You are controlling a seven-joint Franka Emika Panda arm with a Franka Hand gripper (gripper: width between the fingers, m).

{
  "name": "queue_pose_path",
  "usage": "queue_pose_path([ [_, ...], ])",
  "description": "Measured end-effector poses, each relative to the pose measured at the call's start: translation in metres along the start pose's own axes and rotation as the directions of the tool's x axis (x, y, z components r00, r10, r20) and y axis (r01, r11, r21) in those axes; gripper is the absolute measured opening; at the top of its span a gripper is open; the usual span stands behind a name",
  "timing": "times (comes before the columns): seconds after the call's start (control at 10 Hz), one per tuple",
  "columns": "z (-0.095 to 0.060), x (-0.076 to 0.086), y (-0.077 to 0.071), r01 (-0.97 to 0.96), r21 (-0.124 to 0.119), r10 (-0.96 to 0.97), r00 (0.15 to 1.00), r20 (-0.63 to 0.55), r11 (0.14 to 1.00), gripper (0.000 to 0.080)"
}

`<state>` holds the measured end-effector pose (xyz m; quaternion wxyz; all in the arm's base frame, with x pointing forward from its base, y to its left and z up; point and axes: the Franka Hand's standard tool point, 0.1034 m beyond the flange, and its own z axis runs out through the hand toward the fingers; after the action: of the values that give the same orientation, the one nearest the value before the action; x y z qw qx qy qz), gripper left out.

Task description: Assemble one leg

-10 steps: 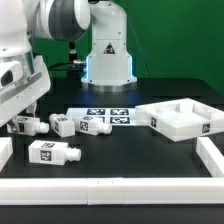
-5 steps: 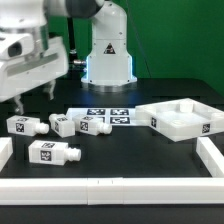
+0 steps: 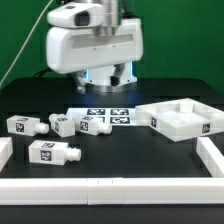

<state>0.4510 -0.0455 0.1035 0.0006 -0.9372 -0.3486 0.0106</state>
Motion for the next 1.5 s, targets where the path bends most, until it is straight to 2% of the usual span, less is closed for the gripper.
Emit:
queue_pose_path([
  [0.3,0.001,-0.001,0.0,-0.004,0.001,0.004,1.0,0.001,1.0,0.0649],
  [0.4,0.002,0.002,-0.003,-0.036,-0.005,0.036,0.999,-0.003,0.999,0.0649],
  [0.5,0.013,0.01,-0.03,-0.094,-0.016,0.093,0.995,-0.018,0.995,0.0649],
  [0.6,0.021,0.02,-0.055,-0.096,-0.005,0.096,0.995,-0.014,0.995,0.0649],
  [0.7,0.031,0.041,-0.076,-0.163,-0.01,0.163,0.986,-0.04,0.987,0.0649],
  [0.8,0.047,0.058,-0.098,-0.189,0.003,0.189,0.981,-0.042,0.982,0.0649],
  [0.9,0.06,0.067,-0.104,-0.185,0.017,0.186,0.982,-0.029,0.983,0.0649],
  [1.1,0.079,0.07,-0.104,-0.226,0.035,0.227,0.973,-0.031,0.974,0.0649],
  [1.5,0.095,0.055,-0.116,-0.212,0.051,0.212,0.977,0.012,0.976,0.0649],
])
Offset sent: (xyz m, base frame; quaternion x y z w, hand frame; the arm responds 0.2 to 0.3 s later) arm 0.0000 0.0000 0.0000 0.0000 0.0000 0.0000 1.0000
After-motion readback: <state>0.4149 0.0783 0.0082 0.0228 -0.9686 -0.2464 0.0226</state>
